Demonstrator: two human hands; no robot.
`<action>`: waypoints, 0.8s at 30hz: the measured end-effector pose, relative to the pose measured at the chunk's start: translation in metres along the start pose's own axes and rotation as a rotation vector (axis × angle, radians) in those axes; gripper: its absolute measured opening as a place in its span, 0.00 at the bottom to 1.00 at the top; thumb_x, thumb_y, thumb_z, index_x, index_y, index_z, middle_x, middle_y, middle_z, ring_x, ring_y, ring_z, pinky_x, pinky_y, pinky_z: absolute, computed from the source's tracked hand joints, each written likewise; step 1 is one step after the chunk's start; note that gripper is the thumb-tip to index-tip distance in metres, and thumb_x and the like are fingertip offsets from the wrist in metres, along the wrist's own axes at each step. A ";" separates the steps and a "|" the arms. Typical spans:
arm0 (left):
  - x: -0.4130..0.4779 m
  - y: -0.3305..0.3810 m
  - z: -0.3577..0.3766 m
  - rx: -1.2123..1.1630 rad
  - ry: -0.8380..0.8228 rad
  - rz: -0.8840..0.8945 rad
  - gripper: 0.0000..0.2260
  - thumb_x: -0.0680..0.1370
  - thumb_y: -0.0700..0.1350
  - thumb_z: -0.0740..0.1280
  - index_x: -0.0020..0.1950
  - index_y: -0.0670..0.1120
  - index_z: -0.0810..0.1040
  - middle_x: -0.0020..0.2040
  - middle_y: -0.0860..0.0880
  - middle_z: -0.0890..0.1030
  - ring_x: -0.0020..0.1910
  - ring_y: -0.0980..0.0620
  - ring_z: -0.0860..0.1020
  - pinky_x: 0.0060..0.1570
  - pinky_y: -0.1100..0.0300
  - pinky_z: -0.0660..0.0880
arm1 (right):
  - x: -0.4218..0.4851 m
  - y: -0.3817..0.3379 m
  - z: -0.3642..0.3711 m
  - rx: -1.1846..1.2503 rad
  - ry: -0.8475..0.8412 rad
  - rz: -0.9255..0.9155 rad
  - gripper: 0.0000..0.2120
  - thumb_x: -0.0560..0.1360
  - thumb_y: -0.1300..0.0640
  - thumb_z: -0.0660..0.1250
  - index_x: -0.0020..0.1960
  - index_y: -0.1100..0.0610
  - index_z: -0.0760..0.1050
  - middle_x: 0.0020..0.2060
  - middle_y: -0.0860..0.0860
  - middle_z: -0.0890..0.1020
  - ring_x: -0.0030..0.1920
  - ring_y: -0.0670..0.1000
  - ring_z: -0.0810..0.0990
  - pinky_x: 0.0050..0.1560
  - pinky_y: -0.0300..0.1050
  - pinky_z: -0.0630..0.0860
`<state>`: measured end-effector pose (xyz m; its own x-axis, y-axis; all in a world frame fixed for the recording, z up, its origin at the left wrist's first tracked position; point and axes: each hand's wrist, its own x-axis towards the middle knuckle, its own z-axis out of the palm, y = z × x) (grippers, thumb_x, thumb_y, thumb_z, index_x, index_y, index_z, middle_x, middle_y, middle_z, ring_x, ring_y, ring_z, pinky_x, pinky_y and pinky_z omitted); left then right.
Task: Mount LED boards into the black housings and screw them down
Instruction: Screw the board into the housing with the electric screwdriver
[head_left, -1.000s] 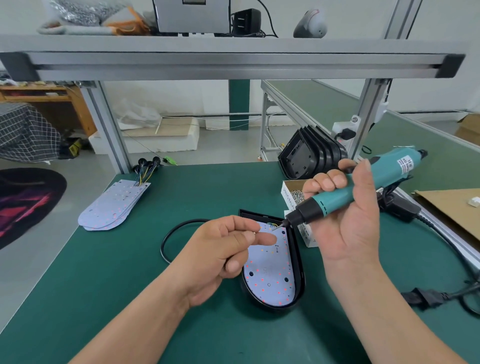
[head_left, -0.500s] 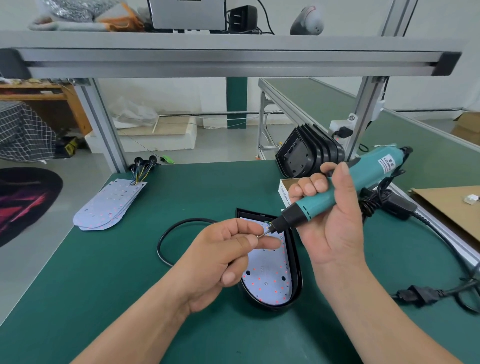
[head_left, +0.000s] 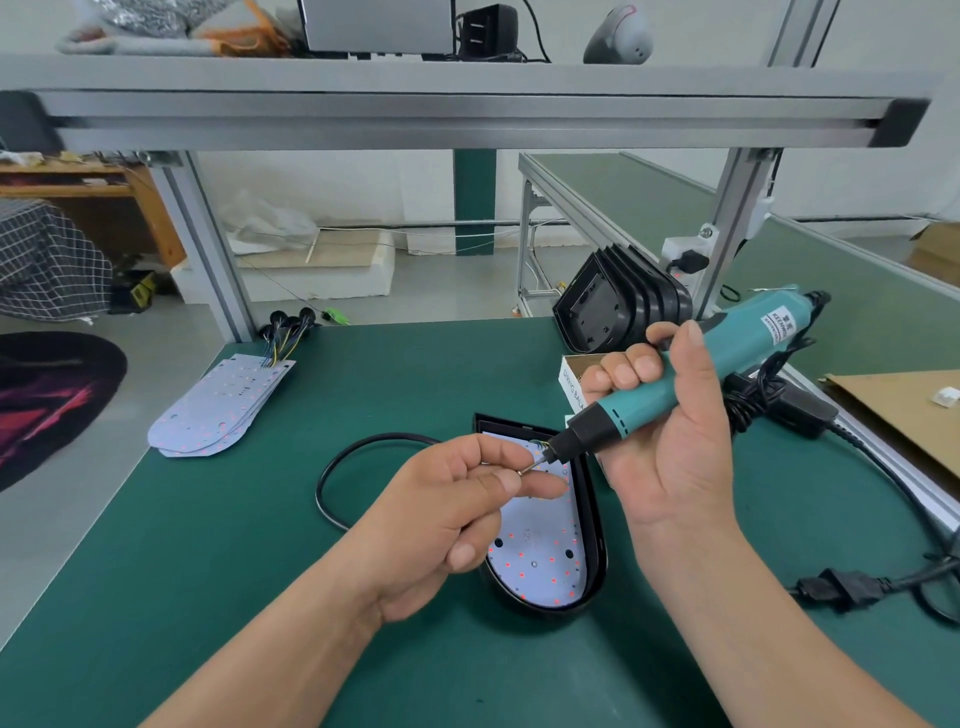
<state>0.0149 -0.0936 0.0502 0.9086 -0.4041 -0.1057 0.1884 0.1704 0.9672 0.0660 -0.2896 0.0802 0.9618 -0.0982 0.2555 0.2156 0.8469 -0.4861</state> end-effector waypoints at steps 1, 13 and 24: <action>0.000 0.000 0.000 -0.001 -0.001 0.000 0.12 0.80 0.42 0.66 0.62 0.41 0.74 0.59 0.38 0.86 0.20 0.59 0.62 0.25 0.67 0.63 | 0.000 0.000 0.000 -0.002 0.002 0.001 0.09 0.84 0.51 0.65 0.49 0.54 0.78 0.34 0.47 0.71 0.36 0.48 0.71 0.44 0.43 0.74; -0.001 0.001 0.002 0.170 0.023 0.055 0.12 0.80 0.44 0.66 0.62 0.42 0.74 0.57 0.43 0.88 0.20 0.56 0.63 0.30 0.68 0.67 | 0.002 0.002 -0.002 -0.022 -0.007 0.008 0.10 0.84 0.50 0.66 0.48 0.54 0.80 0.35 0.47 0.72 0.36 0.48 0.71 0.45 0.43 0.74; -0.002 0.001 0.006 0.264 0.142 0.126 0.06 0.82 0.41 0.66 0.59 0.43 0.75 0.54 0.47 0.89 0.19 0.56 0.65 0.30 0.69 0.70 | 0.001 0.002 -0.001 -0.023 -0.022 0.014 0.09 0.82 0.49 0.68 0.48 0.53 0.79 0.35 0.47 0.71 0.36 0.48 0.71 0.45 0.44 0.74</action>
<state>0.0113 -0.0983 0.0525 0.9650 -0.2623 0.0055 -0.0152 -0.0352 0.9993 0.0672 -0.2887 0.0790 0.9607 -0.0749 0.2673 0.2068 0.8355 -0.5091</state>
